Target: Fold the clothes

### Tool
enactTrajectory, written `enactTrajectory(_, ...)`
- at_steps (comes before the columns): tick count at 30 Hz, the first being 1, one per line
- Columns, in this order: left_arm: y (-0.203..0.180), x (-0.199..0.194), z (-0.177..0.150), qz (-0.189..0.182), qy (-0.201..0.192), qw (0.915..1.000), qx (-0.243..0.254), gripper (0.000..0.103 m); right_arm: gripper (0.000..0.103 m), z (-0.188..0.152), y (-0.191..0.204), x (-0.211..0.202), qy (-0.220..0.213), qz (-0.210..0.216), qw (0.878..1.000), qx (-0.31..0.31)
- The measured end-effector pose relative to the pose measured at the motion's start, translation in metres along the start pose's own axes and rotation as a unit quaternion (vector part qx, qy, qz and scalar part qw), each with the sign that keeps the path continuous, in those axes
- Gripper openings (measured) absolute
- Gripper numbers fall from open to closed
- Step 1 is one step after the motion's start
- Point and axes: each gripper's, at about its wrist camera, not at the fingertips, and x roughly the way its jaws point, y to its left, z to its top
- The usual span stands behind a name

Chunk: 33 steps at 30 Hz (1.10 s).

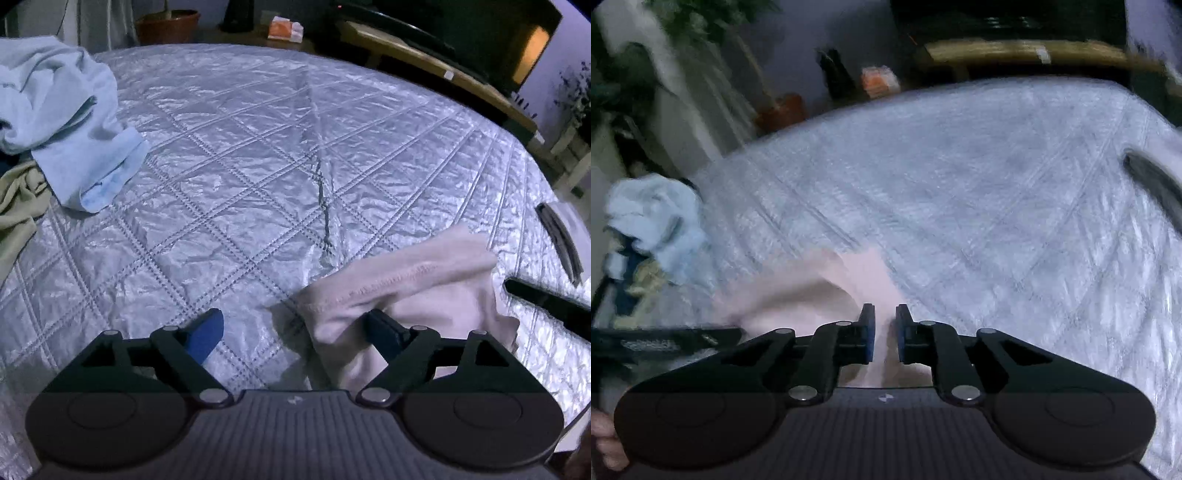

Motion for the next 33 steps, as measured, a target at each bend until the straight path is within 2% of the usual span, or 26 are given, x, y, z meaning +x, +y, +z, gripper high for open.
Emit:
enactTrajectory(3,0.000,-0.008,0.005,-0.004,-0.003,1.0000,0.007,0.075,0.018,0.011,0.020,0.000,-0.022,0.033,0.998,-0.039)
enactTrajectory(6,-0.006,-0.018,0.009,-0.005,-0.017,0.9994,0.029,0.075,0.019,0.019,0.023,0.029,0.011,0.079,0.996,-0.033)
enactTrajectory(8,-0.010,-0.022,0.010,-0.006,-0.026,0.9986,0.046,0.075,0.018,0.018,0.019,0.047,0.026,0.066,0.997,-0.034)
enactTrajectory(9,-0.014,-0.021,0.009,-0.007,-0.026,0.9983,0.051,0.075,0.018,0.017,0.011,0.051,0.035,0.056,0.998,-0.018)
enactTrajectory(10,-0.018,-0.021,0.007,-0.008,-0.026,0.9980,0.056,0.075,0.013,0.015,0.000,0.052,0.048,0.050,0.998,0.010)
enactTrajectory(12,-0.022,-0.020,0.003,-0.001,-0.029,0.9978,0.059,0.075,0.003,0.008,-0.021,0.055,0.048,0.068,0.994,0.065)
enactTrajectory(13,-0.022,-0.022,0.003,0.003,-0.034,0.9981,0.052,0.074,0.000,0.005,-0.025,0.056,0.045,0.073,0.994,0.074)
enactTrajectory(17,-0.009,-0.024,0.013,0.001,-0.058,0.9983,-0.004,0.075,0.000,0.002,-0.014,0.057,0.041,0.058,0.997,0.038)
enactTrajectory(20,-0.001,-0.013,0.013,0.011,-0.039,0.9986,-0.034,0.075,0.000,0.007,-0.010,0.050,0.041,0.047,0.998,0.029)
enactTrajectory(21,-0.001,-0.008,0.012,0.014,-0.032,0.9987,-0.037,0.075,0.001,0.010,-0.007,0.046,0.039,0.039,0.998,0.021)
enactTrajectory(22,0.000,-0.004,0.010,0.017,-0.025,0.9988,-0.039,0.075,0.013,0.012,-0.003,0.042,0.036,0.031,0.999,0.014)
enactTrajectory(25,-0.004,0.003,0.010,0.032,-0.026,0.9988,-0.028,0.080,0.021,0.013,0.014,0.028,0.026,0.035,0.998,-0.042)
enactTrajectory(28,-0.006,0.007,0.011,0.046,-0.034,0.9982,-0.017,0.085,0.023,0.002,0.019,0.038,0.073,0.011,0.993,-0.089)
enactTrajectory(30,-0.005,0.009,0.012,0.050,-0.036,0.9979,-0.018,0.086,0.023,0.002,0.006,0.038,0.080,0.021,0.995,-0.059)
enactTrajectory(32,-0.008,0.002,0.014,0.064,-0.049,0.9967,-0.011,0.080,0.030,0.011,-0.005,0.030,0.080,0.026,0.996,-0.026)
enactTrajectory(33,-0.010,-0.002,0.015,0.070,-0.055,0.9960,-0.007,0.078,0.038,0.016,-0.011,0.023,0.075,0.036,0.996,-0.011)
